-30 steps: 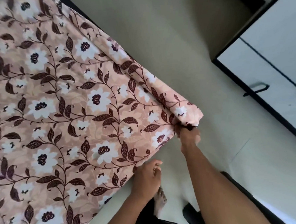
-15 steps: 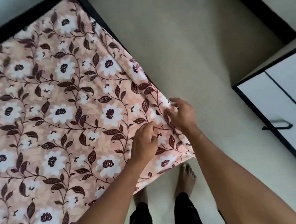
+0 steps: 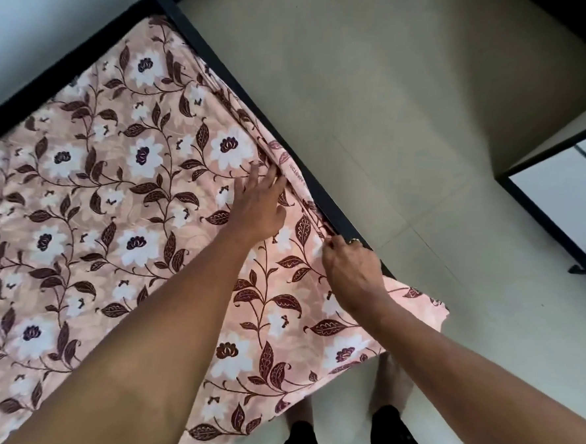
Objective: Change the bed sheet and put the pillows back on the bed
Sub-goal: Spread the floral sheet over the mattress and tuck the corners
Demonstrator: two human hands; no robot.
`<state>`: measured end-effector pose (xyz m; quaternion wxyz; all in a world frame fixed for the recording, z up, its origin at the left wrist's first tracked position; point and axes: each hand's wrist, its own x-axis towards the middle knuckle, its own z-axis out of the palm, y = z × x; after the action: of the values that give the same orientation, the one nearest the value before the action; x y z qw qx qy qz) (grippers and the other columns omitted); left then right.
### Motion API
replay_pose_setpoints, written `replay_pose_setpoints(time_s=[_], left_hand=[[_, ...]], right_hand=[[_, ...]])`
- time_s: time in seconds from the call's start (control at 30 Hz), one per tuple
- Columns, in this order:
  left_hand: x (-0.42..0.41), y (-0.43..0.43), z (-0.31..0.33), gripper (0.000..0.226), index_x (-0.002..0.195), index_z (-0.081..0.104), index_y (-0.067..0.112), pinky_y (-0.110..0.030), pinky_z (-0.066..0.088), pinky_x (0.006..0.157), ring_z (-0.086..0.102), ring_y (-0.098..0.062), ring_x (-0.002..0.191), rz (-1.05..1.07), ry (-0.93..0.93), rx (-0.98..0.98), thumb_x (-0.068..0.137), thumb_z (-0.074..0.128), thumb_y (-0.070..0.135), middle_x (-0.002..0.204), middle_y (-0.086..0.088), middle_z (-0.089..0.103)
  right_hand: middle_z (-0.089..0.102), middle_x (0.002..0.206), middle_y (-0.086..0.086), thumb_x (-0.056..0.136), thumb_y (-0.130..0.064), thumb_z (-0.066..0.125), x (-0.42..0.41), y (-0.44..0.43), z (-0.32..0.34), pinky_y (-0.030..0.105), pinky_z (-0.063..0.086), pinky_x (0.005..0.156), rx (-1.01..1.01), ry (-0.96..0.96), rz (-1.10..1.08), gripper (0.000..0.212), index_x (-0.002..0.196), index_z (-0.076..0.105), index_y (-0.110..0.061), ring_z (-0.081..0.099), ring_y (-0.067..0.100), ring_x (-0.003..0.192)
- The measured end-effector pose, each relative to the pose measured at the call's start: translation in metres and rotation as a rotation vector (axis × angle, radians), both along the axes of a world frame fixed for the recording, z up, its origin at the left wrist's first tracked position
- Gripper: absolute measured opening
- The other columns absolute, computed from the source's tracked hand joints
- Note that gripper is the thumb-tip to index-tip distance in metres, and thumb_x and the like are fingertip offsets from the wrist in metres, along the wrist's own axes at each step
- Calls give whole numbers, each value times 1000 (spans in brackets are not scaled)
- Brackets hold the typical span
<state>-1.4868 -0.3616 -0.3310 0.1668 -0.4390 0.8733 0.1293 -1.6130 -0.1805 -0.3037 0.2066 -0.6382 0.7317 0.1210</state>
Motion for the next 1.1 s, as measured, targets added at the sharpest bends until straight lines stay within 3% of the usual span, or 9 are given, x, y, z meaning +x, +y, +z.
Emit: replay_pose_setpoints(time_s=[0.17, 0.27, 0.37, 0.5, 0.6, 0.7, 0.8, 1.03, 1.1], left_hand=[[-17, -14, -4, 58, 149, 45, 28, -68, -8, 119, -8, -32, 156, -77, -153, -27, 96, 38, 51, 167, -2, 25], [-17, -25, -4, 57, 149, 45, 34, -71, -12, 116, -13, -33, 156, -131, -199, 21, 97, 36, 57, 167, 1, 25], [-9, -43, -4, 46, 145, 48, 39, -69, -9, 117, -14, -27, 156, -145, -147, 119, 100, 40, 50, 165, 6, 27], [10, -63, -3, 42, 131, 67, 30, -56, 3, 125, 17, -17, 155, 86, 348, 331, 95, 57, 10, 151, 2, 52], [20, -59, -10, 41, 129, 68, 13, -42, 36, 120, 49, -21, 140, 227, 678, 214, 92, 57, 0, 139, -9, 63], [16, -59, -19, 54, 147, 48, 16, -54, 30, 119, 34, -27, 147, -84, 290, -109, 96, 52, 33, 153, -6, 47], [6, -67, -16, 64, 150, 41, 26, -72, 24, 112, 13, -29, 154, -136, -67, -96, 96, 38, 60, 164, 1, 28], [-15, -54, -14, 67, 141, 55, 29, -87, 0, 103, 0, -32, 156, -75, -245, -42, 98, 18, 66, 164, 2, 25], [-16, -48, -12, 65, 147, 48, 25, -83, 3, 107, -2, -34, 156, -65, -269, -56, 100, 20, 60, 166, -2, 24]], right_hand=[[66, 87, -2, 96, -12, 62, 14, -47, 29, 35, 54, 73, 192, 38, -51, 12, 107, 66, -16, 60, 19, 71], [62, 107, 9, 95, -6, 58, 20, -76, 28, 36, 53, 69, -24, -166, -170, 27, 121, 59, -8, 59, 23, 84], [48, 143, 17, 93, -2, 48, 32, -94, 5, 36, 57, 77, -117, -393, -208, 58, 148, 31, -6, 62, 27, 100], [21, 167, 19, 104, -37, 37, 50, -100, -25, 48, 52, 101, -54, -402, -318, 74, 161, 0, -8, 59, 37, 123], [43, 153, 22, 100, -61, 35, 52, -115, -31, 48, 52, 98, 55, -342, -473, 85, 160, 6, -9, 60, 38, 120], [51, 148, 20, 99, -56, 34, 48, -145, -24, 46, 47, 105, 209, -291, -549, 80, 159, 17, -6, 55, 37, 132], [48, 152, 19, 100, -60, 35, 49, -147, -25, 45, 45, 107, 242, -300, -562, 81, 160, 17, -9, 52, 36, 135], [8, 171, 11, 105, -60, 25, 54, -11, -3, 51, 28, 124, 126, -165, -426, 84, 162, -9, -9, 30, 34, 152], [17, 170, 12, 102, -69, 21, 52, 29, -6, 50, 38, 118, 210, -157, -521, 89, 163, -8, -11, 41, 33, 145]])
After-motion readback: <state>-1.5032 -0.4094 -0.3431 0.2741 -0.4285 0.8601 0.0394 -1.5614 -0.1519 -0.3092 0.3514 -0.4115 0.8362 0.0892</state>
